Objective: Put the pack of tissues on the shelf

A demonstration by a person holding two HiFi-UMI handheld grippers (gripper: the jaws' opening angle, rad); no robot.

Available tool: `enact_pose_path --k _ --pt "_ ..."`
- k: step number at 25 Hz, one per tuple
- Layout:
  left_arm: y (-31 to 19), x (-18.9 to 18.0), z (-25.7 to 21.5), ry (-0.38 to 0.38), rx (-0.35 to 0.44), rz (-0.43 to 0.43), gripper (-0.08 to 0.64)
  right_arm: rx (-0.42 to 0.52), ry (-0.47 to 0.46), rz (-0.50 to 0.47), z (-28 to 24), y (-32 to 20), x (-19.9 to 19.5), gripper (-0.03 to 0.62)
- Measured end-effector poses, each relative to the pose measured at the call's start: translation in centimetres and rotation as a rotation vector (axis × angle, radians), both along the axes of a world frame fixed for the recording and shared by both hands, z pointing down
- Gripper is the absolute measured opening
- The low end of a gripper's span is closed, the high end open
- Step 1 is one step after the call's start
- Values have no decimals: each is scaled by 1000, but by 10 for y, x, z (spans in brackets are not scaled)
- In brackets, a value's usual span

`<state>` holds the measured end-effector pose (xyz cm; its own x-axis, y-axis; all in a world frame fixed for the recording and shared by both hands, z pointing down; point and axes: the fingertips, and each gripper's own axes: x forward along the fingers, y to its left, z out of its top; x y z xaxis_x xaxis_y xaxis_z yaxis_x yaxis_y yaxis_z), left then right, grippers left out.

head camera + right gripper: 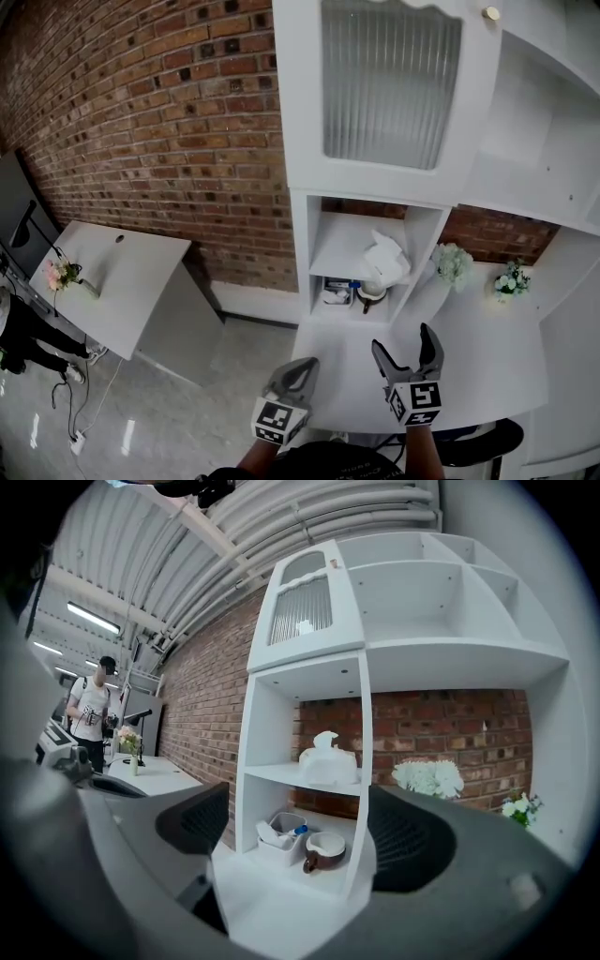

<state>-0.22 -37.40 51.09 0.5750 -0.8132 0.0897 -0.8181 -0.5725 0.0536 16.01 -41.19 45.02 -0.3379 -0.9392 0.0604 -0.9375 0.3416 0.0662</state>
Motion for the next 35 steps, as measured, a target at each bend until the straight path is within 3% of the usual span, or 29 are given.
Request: enact_pose_path --k 9,20,30,35 --pt "13 -3 3 -7 -2 14 11 -26 16 8 21 33 -1 442" --pt "32 -1 7 -6 -14 58 11 -38 -1 46 37 72 7 236" --pt "47 -1 8 -4 -21 96 11 -79 51 90 53 92 8 75" --pt "50 -7 5 -25 -16 95 11 -68 78 129 50 92 12 37"
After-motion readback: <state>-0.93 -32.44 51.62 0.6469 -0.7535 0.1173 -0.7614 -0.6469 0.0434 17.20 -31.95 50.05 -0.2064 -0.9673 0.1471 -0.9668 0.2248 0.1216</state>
